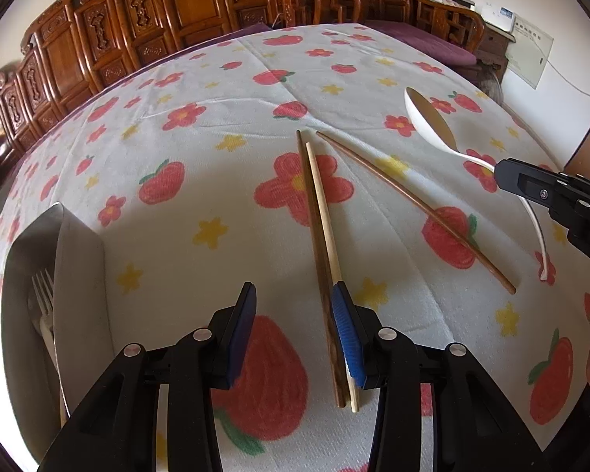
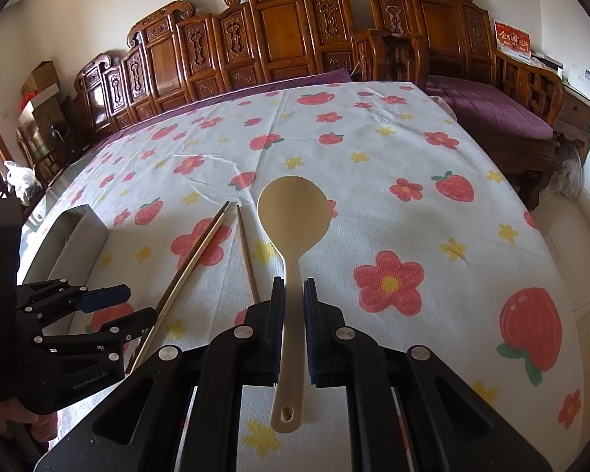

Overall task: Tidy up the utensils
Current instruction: 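Grasp another wooden chopstick with the left tool while the right tool holds the white spoon, then carry the wooden chopstick into the metal tray and open the left tool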

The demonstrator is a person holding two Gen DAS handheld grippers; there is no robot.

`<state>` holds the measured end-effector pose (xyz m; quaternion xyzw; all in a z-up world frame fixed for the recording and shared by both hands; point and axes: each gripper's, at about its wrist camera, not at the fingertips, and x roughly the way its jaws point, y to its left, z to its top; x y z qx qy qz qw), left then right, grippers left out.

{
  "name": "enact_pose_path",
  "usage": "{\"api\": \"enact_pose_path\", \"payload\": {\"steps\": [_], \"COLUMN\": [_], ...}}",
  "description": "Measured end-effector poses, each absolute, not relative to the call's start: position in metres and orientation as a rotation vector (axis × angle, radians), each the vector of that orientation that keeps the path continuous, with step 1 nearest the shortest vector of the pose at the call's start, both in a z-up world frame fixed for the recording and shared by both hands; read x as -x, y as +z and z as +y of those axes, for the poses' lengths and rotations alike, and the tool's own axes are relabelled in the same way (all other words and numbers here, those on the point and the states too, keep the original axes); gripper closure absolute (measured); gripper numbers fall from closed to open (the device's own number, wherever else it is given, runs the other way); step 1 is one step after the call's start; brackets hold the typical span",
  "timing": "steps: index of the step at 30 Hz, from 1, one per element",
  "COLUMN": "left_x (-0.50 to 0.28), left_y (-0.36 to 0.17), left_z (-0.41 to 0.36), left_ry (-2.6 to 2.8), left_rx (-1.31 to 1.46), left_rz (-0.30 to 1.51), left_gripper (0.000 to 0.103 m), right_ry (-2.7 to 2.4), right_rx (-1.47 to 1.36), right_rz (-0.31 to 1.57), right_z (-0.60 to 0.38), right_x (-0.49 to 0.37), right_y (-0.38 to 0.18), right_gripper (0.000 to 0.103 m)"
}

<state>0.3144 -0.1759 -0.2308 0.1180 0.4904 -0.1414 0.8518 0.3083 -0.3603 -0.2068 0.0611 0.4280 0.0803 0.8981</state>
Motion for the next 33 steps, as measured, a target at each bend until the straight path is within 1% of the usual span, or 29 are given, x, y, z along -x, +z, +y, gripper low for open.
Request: {"api": "enact_pose_path", "payload": {"steps": [4, 5, 6, 10, 11, 12, 13, 14, 24, 33], "left_x": [-0.319, -0.321, -0.323, -0.326, -0.326, -0.325, -0.324, -0.324, -0.309, -0.281], "left_y": [-0.231, -0.233, -0.234, -0.235, -0.235, -0.235, -0.235, -0.235, -0.227, -0.192], "left_z": [-0.178, -0.178, -0.178, -0.177, -0.177, -0.177, -0.178, -0.178, -0.16, -0.135], "left_ry": [-0.279, -0.277, -0.278, -0.285, -0.29, -0.297, -0.302, -0.305, -0.295, -0.295], "left_rx": [-0.265, -0.265, -0.259, -0.243, -0.241, -0.24, -0.242, -0.245, -0.235, -0.23], "left_rz": [1.039, 1.052, 1.06, 1.069, 1.068, 1.069, 1.071, 1.074, 1.067, 1.004], "left_gripper": [0.064, 0.066, 0.07, 0.075, 0.079, 0.087, 0.091, 0.098, 0.099, 0.099], "right_ry": [0.171, 0.171, 0.171, 0.173, 0.173, 0.174, 0.176, 0.177, 0.197, 0.238], "right_rx": [-0.12, -0.12, -0.12, -0.12, -0.119, -0.118, -0.118, -0.117, -0.105, -0.091], "right_rz": [0.883, 0.884, 0.884, 0.883, 0.883, 0.883, 0.884, 0.884, 0.872, 0.874], "right_z": [-0.359, -0.359, -0.359, -0.358, -0.358, -0.358, -0.358, -0.357, -0.349, -0.33], "right_x": [-0.308, -0.309, -0.309, -0.309, -0.309, -0.309, -0.309, -0.309, -0.306, -0.297], "right_y": [-0.206, -0.206, -0.206, -0.206, -0.206, -0.206, -0.206, -0.206, -0.201, -0.198], "right_gripper": [0.092, 0.092, 0.092, 0.092, 0.092, 0.092, 0.092, 0.092, 0.092, 0.092]}}
